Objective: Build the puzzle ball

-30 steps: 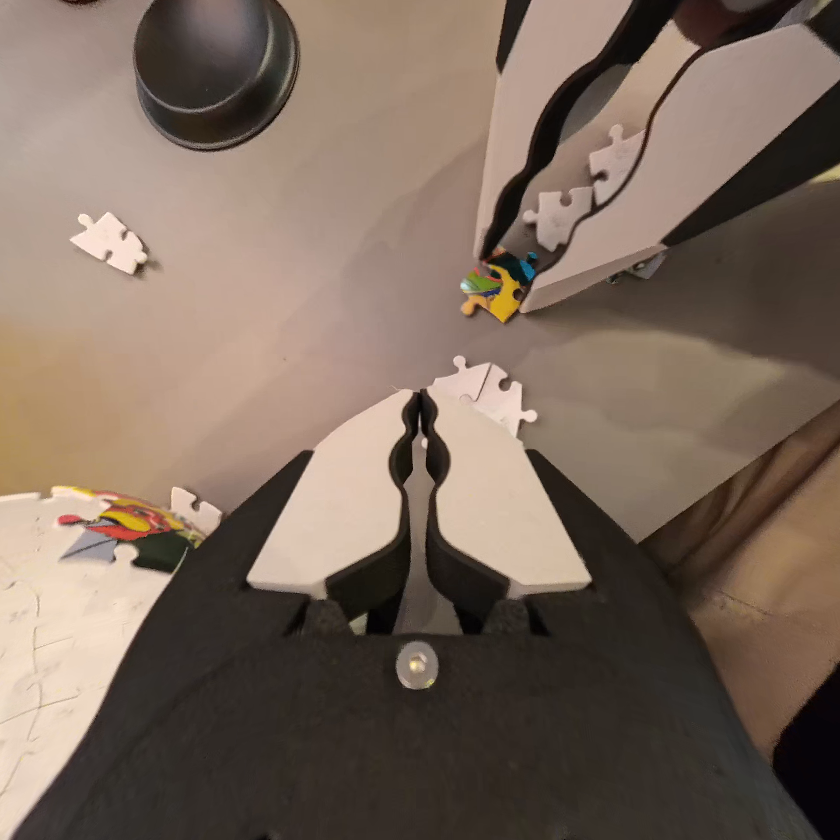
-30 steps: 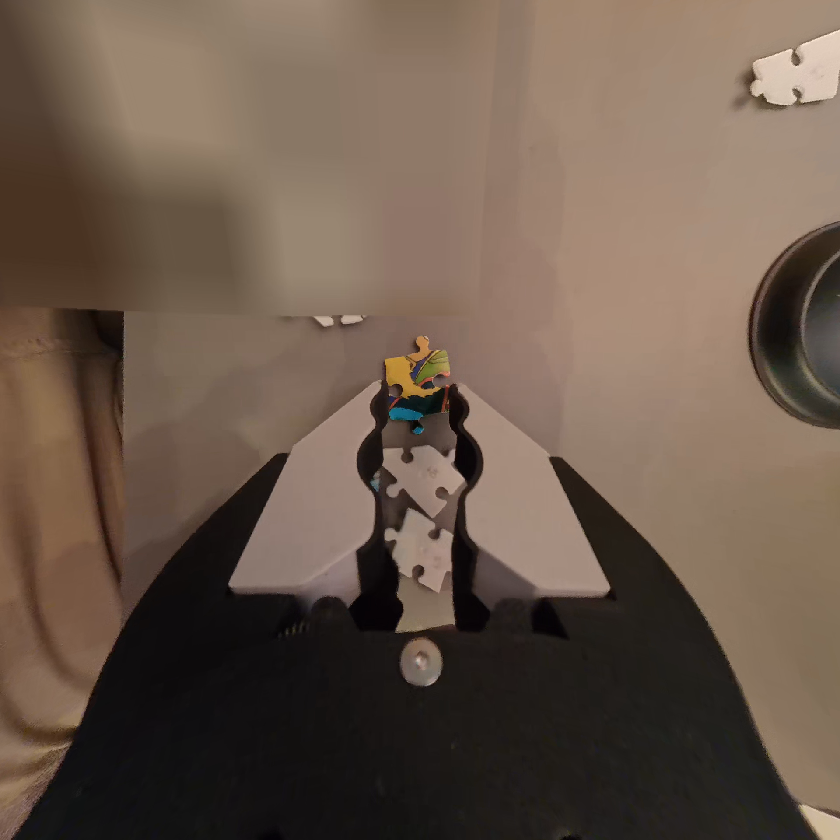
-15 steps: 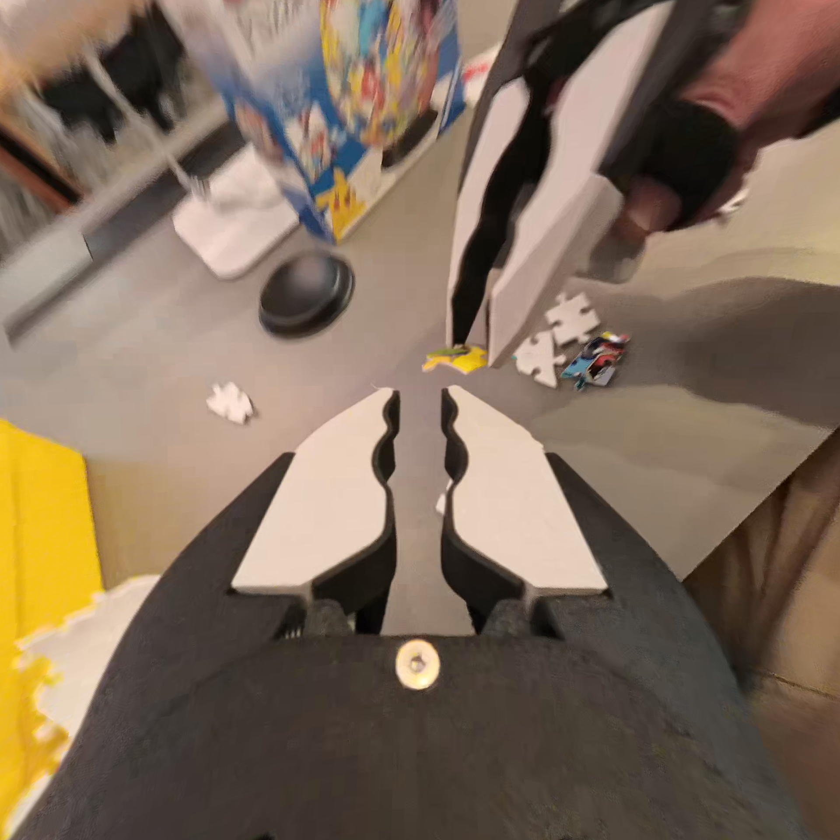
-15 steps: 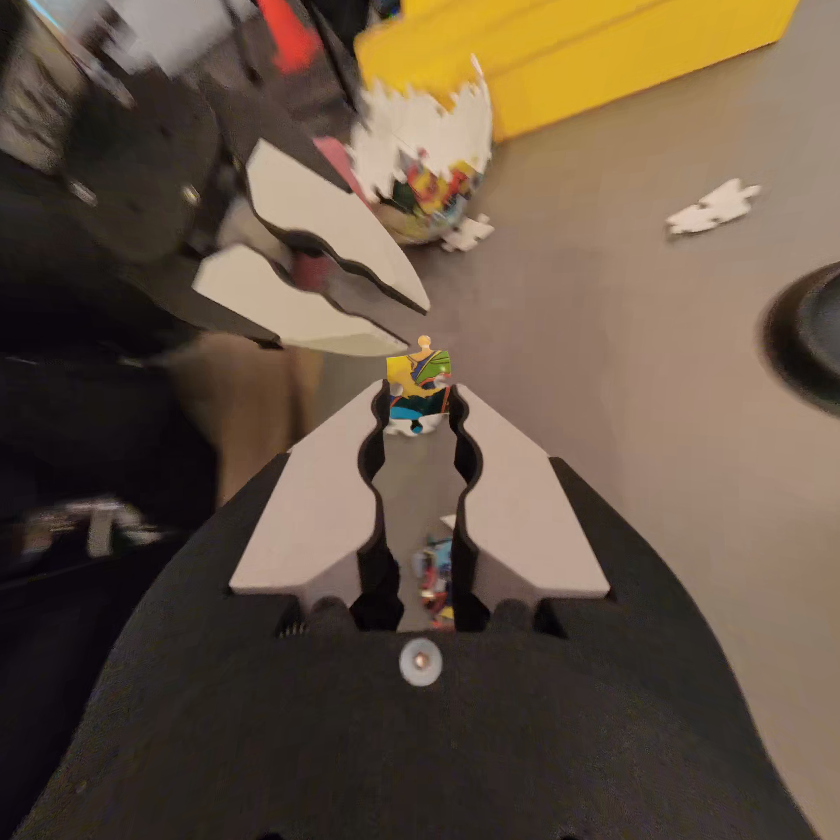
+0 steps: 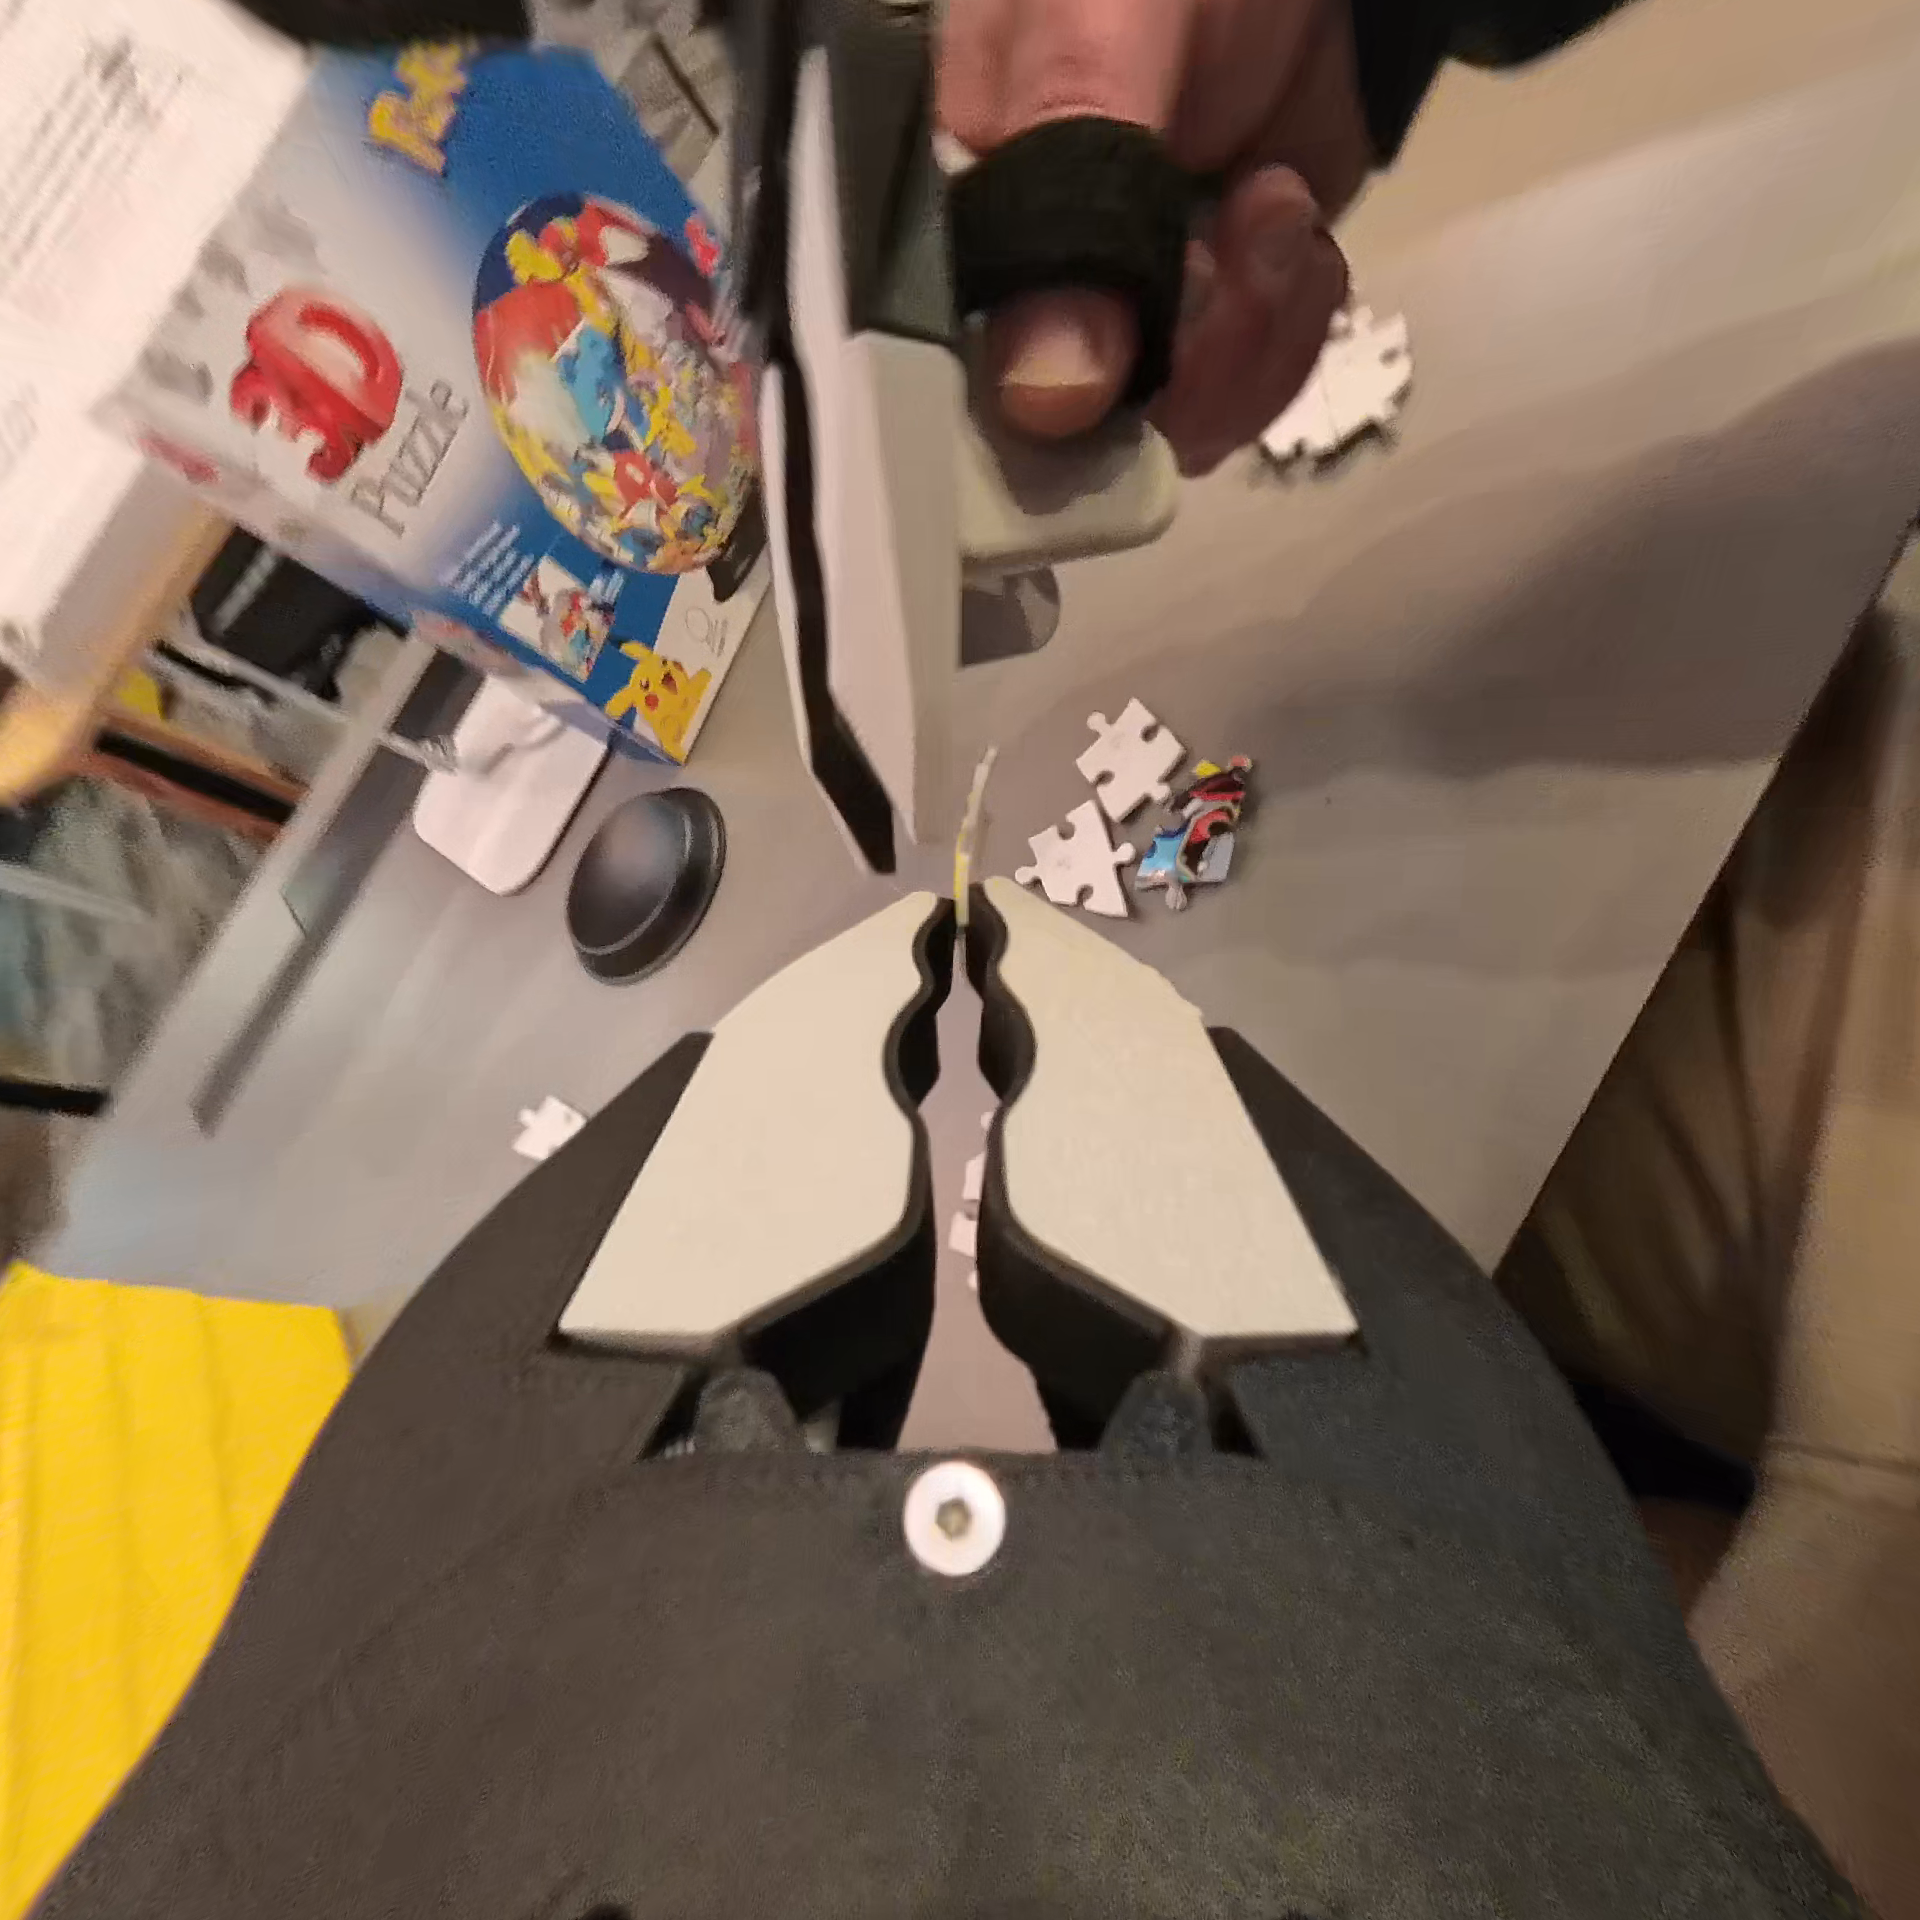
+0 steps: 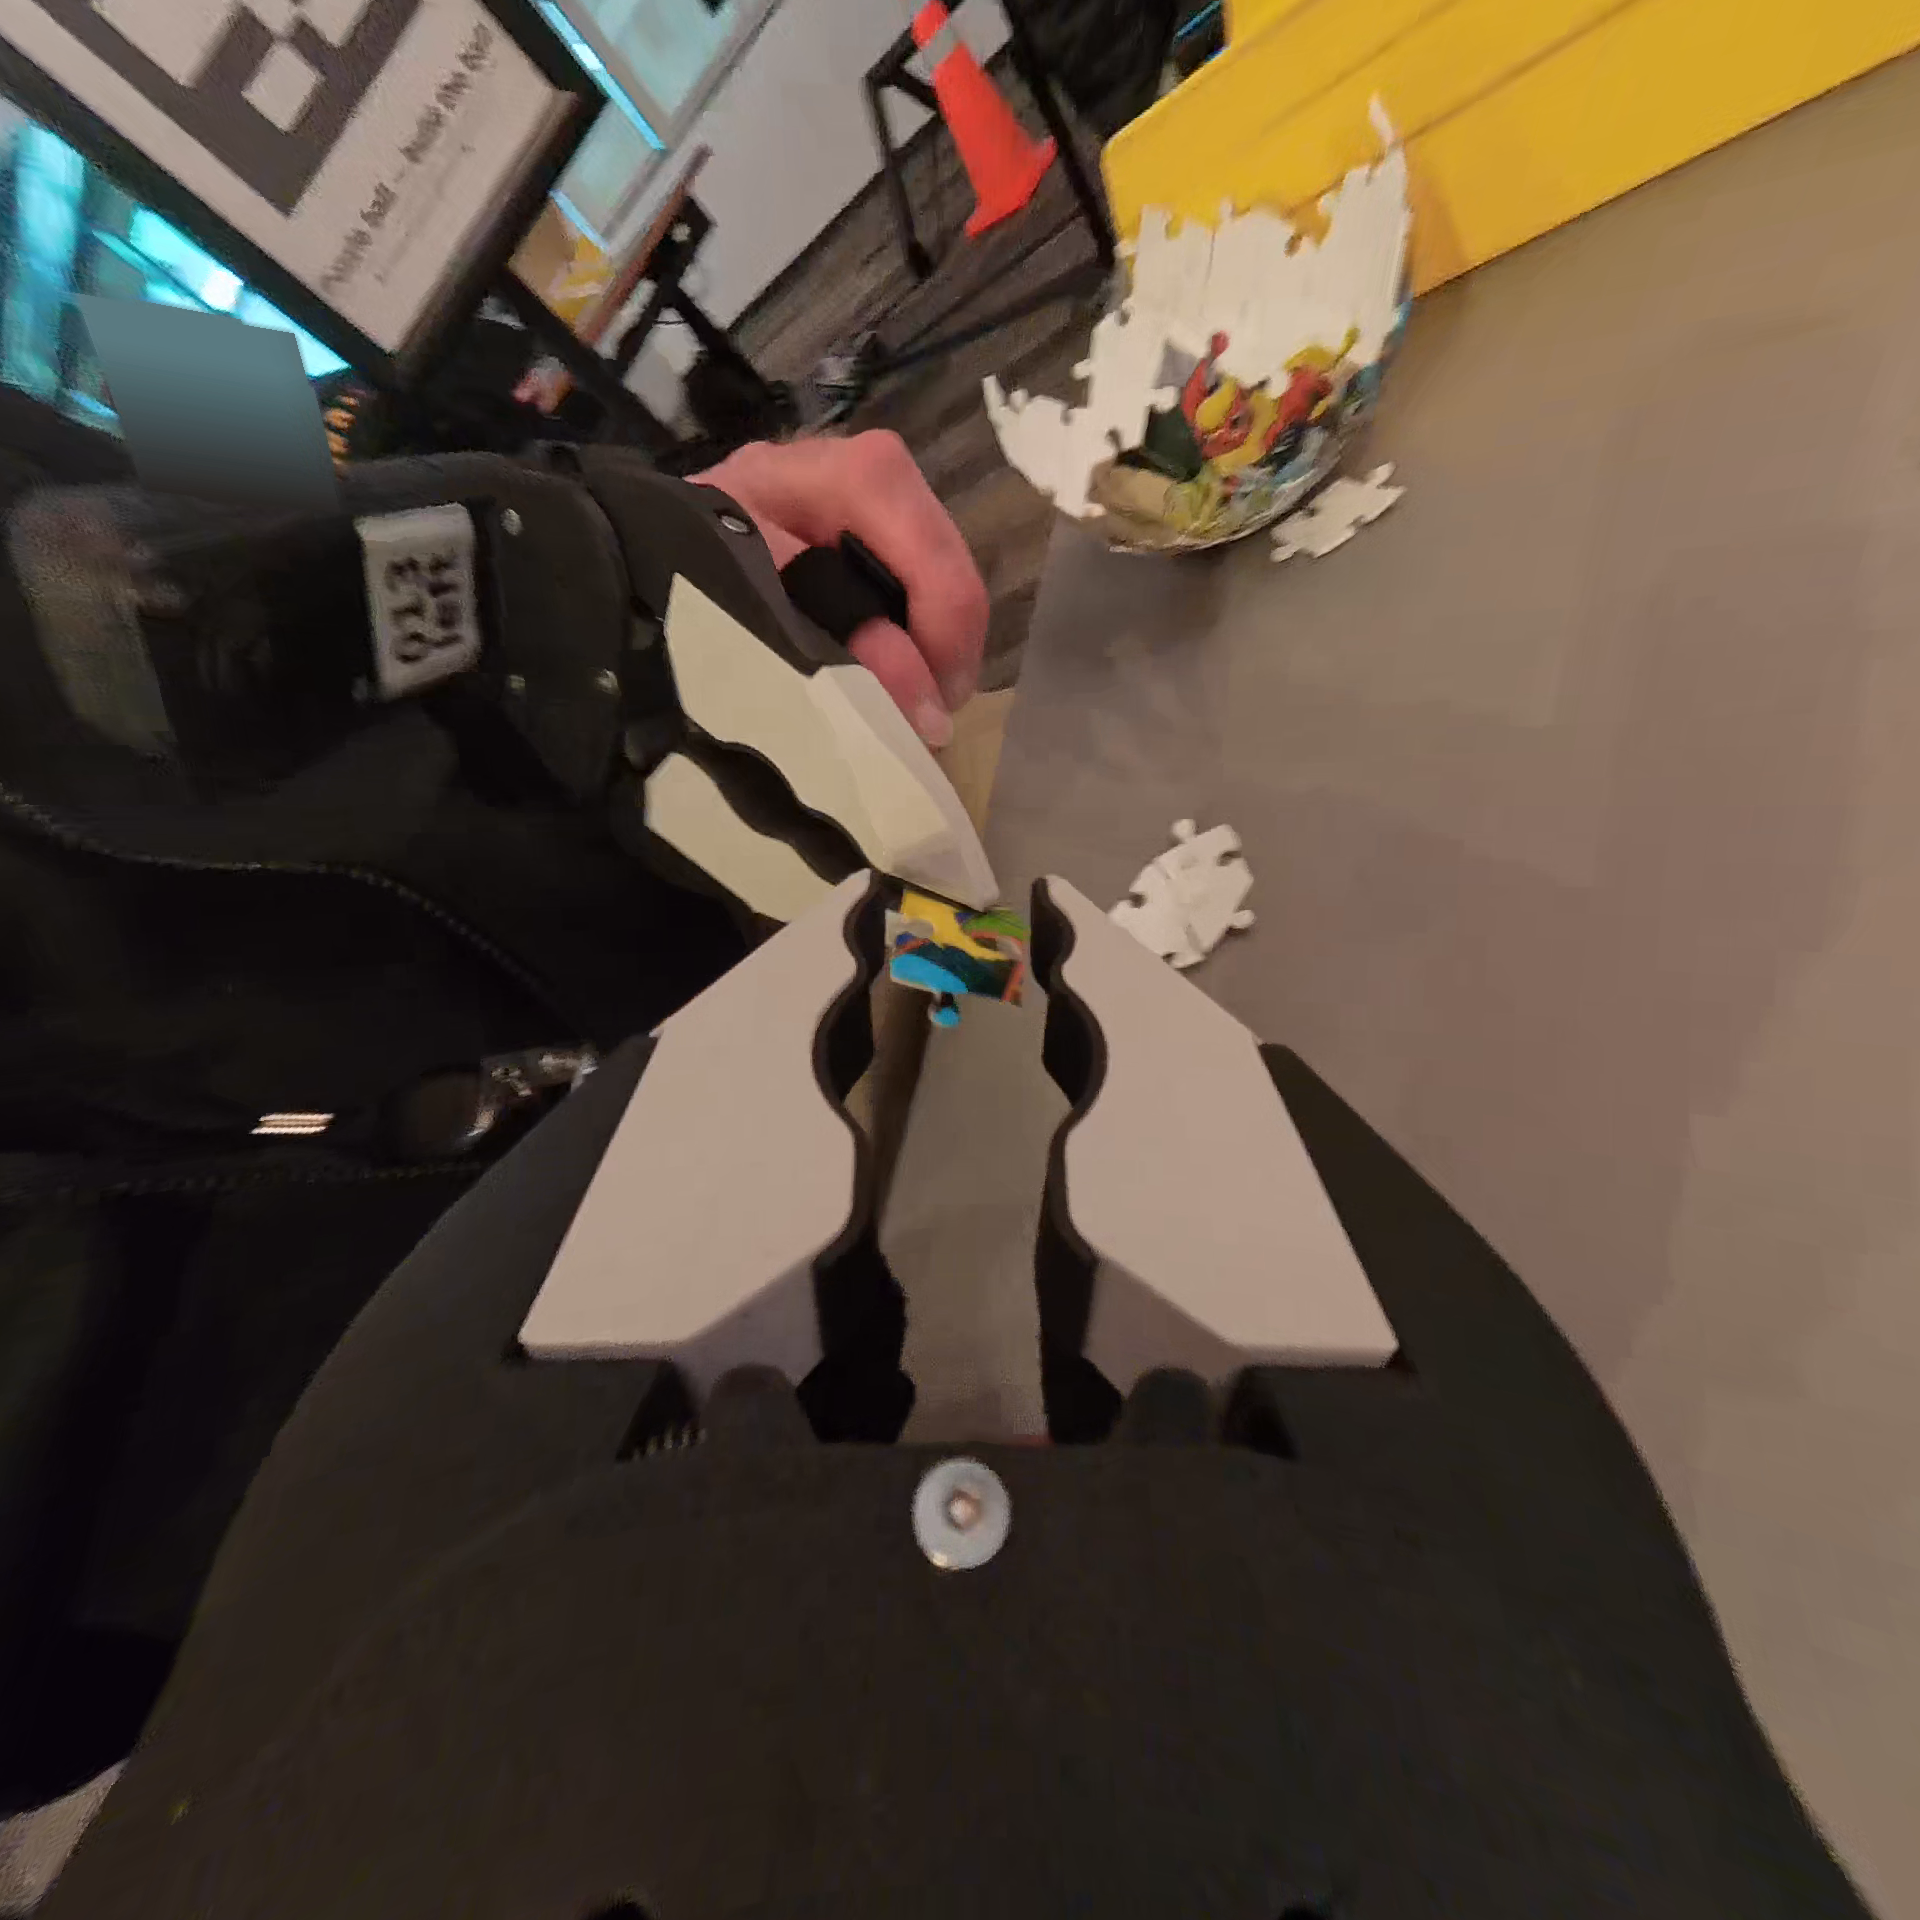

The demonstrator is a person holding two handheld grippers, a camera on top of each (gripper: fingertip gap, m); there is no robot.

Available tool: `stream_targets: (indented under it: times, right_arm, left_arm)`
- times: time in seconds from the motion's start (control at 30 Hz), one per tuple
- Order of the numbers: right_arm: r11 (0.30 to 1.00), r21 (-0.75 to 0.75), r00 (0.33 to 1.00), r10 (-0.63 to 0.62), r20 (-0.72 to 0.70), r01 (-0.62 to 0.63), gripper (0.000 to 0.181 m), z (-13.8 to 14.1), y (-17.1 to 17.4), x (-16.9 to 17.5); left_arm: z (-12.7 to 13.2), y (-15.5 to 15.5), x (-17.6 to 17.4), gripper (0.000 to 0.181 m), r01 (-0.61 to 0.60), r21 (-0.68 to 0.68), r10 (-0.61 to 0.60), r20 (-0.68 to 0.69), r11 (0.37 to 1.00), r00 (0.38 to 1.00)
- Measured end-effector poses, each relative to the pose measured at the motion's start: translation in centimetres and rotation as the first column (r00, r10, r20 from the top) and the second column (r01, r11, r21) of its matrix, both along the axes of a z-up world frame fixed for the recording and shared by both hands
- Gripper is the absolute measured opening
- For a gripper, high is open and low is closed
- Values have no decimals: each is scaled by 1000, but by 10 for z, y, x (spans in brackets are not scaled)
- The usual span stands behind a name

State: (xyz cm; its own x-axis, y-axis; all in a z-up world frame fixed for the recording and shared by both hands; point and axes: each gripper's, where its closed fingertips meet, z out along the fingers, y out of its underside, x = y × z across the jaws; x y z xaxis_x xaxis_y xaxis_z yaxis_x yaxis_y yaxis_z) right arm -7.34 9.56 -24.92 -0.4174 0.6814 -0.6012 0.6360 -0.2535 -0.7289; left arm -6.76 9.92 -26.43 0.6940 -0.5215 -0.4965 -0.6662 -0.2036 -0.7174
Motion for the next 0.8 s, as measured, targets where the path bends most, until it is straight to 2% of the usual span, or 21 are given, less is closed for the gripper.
stream_targets:
  times: [0.1,0.17,0.27,0.33,0.43,0.6,0.73,0.8]
  right_arm:
    - [997,59,995,-52,-91,57,26,14,10,-2]
    - [979,193,993,-49,-112,70,25,12,14,1]
    - [944,323,993,-34,-109,68,21,7,15,2]
    - [925,374,994,-26,-111,66,12,5,12,-1]
    - [911,408,996,-31,-82,62,4,-2,11,-6]
    - [920,389,998,-25,-52,43,3,-6,10,-7]
    - [961,272,999,-46,-16,49,1,-4,11,-5]
    - [972,227,998,-55,-18,58,0,-2,13,-6]
  left_arm:
    - [-3,1,-2,2,-61,-127,89,231,990,969]
    - [-5,3,-4,2,-83,-204,154,363,975,919]
    - [-2,3,-4,2,-38,-315,221,568,948,793]
    - [-3,3,-3,2,5,-371,254,646,929,720]
    - [-5,2,0,2,49,-427,294,696,903,655]
    - [-6,2,0,2,97,-462,331,751,882,572]
    - [-3,4,-1,3,95,-454,332,764,886,554]
    - [-2,4,-7,4,53,-464,349,733,884,584]
